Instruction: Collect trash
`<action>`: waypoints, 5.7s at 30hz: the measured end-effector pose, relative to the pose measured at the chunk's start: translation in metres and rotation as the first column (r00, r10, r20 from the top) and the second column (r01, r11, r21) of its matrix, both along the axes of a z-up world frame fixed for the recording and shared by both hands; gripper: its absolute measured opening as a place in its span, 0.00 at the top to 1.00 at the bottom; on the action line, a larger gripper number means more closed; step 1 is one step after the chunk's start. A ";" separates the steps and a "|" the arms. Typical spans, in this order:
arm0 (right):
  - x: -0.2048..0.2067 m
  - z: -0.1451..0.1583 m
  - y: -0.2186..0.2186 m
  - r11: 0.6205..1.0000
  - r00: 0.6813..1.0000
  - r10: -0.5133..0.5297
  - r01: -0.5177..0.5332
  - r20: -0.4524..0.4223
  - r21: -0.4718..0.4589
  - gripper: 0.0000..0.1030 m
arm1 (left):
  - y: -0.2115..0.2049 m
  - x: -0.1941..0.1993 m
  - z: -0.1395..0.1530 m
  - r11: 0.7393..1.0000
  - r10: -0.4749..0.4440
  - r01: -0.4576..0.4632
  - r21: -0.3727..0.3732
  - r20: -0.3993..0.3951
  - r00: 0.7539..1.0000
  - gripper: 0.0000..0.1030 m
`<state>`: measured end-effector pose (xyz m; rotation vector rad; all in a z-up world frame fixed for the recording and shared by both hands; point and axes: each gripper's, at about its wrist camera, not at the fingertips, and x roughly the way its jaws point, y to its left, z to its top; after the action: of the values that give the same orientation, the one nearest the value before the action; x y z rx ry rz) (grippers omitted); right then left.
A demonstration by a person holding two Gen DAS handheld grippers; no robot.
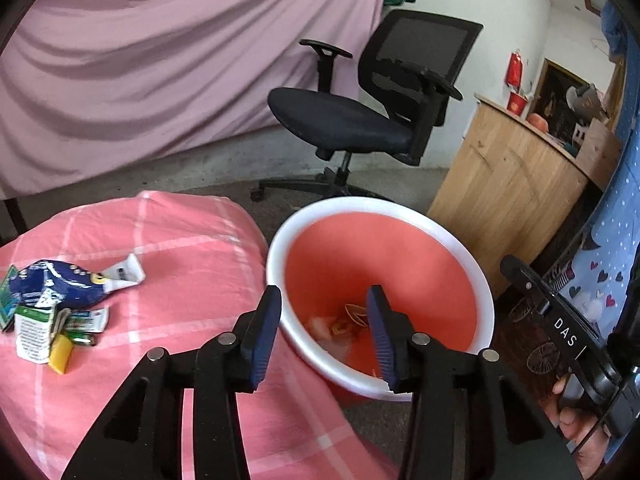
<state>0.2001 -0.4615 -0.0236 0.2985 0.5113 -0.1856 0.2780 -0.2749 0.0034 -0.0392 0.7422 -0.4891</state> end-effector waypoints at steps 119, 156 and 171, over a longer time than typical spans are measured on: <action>0.061 -0.008 0.203 0.804 0.800 0.594 -0.593 -0.090 0.034 0.80 | 0.234 0.010 -0.042 0.954 0.301 -0.296 0.057 -0.199 0.933 0.90; 0.052 -0.006 0.197 0.793 0.791 0.609 -0.608 -0.055 0.040 0.80 | 0.213 0.005 -0.035 0.974 0.228 -0.228 0.014 -0.073 0.971 1.00; 0.037 0.003 0.192 0.808 0.808 0.589 -0.589 0.002 0.001 0.80 | 0.216 -0.025 -0.021 0.961 0.275 -0.275 -0.009 0.023 0.961 1.00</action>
<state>0.2376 -0.2698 -0.0209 0.1278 0.5812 0.4266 0.2528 -0.0587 -0.0179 -0.1401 0.6986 -0.2259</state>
